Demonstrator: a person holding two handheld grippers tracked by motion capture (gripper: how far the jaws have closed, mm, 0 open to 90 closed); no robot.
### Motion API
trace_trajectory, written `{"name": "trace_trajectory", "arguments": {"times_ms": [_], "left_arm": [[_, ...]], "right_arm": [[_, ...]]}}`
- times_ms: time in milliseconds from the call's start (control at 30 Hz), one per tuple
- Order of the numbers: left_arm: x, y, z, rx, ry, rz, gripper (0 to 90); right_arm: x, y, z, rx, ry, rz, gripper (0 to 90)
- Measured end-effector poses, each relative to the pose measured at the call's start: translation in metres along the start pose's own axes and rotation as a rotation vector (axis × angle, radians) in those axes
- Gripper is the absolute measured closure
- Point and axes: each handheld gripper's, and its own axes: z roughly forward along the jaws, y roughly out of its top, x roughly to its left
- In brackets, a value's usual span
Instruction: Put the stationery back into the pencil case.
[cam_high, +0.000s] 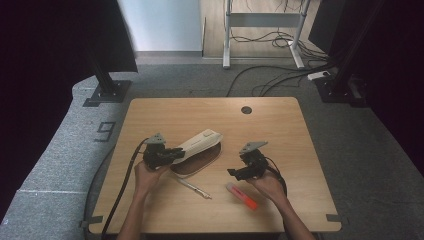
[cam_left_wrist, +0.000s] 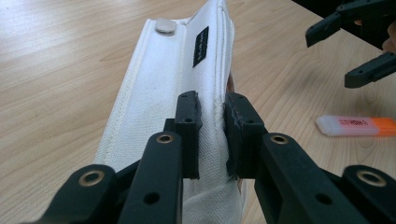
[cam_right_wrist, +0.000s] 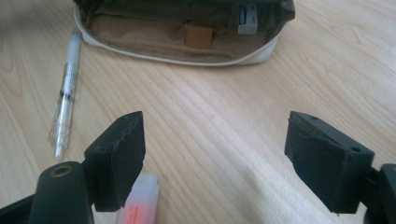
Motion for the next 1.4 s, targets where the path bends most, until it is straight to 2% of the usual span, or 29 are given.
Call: {"name": "trace_trajectory", "arguments": {"times_ms": [67,433,633,867,900,1200,1400], "left_arm": [[0.0,0.0,0.0,0.001,0.0,0.001,76.1],[-0.001,0.0,0.0,0.005,0.0,0.002,76.0],[-0.001,0.0,0.0,0.006,0.003,0.004,75.9],[-0.001,0.0,0.0,0.006,0.004,0.003,75.9],[-0.002,0.0,0.0,0.006,0.004,0.004,76.0],[-0.002,0.0,0.001,0.008,0.004,0.004,75.9],[-0.002,0.0,0.001,0.01,0.004,0.006,75.8]], "right_arm": [[0.001,-0.004,-0.002,0.005,-0.003,-0.008,21.0],[0.008,-0.029,-0.01,-0.01,0.035,0.022,20.5],[0.017,-0.038,-0.02,-0.013,0.054,0.02,21.8],[0.028,-0.051,-0.027,0.01,0.064,-0.002,28.9],[0.031,-0.056,-0.028,0.02,0.069,-0.002,32.4],[0.036,-0.074,-0.028,0.048,0.075,-0.007,42.5],[0.041,-0.084,-0.025,0.078,0.061,-0.05,50.8]]}}
